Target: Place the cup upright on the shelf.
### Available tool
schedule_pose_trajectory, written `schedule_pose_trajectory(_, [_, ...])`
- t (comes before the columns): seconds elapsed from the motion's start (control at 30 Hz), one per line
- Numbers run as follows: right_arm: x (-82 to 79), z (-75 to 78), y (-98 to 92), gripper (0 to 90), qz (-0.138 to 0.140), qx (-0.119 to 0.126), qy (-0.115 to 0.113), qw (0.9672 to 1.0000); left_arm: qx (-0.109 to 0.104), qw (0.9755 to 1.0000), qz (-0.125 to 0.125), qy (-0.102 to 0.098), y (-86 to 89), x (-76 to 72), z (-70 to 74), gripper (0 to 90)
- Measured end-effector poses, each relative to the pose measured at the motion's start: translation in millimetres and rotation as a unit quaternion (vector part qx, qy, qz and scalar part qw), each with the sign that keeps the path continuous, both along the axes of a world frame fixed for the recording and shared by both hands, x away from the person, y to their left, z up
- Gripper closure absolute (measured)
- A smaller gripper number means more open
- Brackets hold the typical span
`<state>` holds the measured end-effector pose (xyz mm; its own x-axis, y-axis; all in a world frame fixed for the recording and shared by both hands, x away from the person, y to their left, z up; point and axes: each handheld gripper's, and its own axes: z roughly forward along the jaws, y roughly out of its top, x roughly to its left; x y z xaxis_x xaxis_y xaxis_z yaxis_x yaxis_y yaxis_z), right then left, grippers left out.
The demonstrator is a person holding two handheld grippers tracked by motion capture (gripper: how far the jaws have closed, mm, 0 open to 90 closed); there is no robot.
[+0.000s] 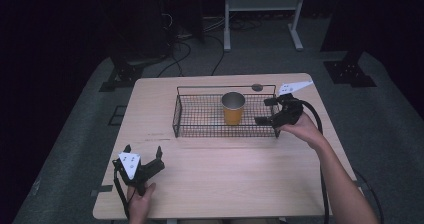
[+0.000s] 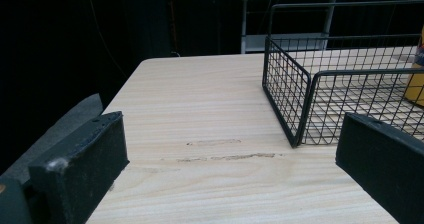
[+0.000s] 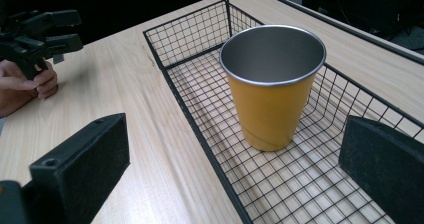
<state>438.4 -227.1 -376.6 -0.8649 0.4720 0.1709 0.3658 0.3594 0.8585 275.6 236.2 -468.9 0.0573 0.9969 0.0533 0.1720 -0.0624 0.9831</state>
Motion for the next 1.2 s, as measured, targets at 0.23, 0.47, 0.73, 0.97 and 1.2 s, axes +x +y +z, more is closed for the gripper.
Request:
schedule_pose_trajectory(0.23, [-7.5,-3.7,-3.9,0.0,-0.001,-0.006,-0.003,1.0000,0.002,1.0000,-0.001,-0.001,-0.5,0.1,-0.1,0.0])
schedule_pose_trajectory(0.47, [-13.4,-8.2,-8.9,0.0,0.002,0.000,0.004,1.0000,0.002,1.0000,-0.001,0.000,-0.4,0.2,0.0,0.0])
schedule_pose_trajectory(0.73, [-22.0,-11.7,-12.2,0.0,0.008,0.000,0.005,1.0000,0.002,1.0000,-0.002,0.000,-0.4,0.1,-0.1,0.0])
schedule_pose_trajectory(0.97, [-30.5,-11.7,-15.6,0.0,0.013,0.005,-0.001,0.9999,0.001,1.0000,-0.003,0.000,0.1,0.2,-0.1,0.0])
schedule_pose_trajectory(1.2, [-40.9,-15.9,-17.9,0.0,0.018,0.012,-0.001,0.9998,-0.001,1.0000,-0.003,0.000,0.6,0.1,0.0,0.0])
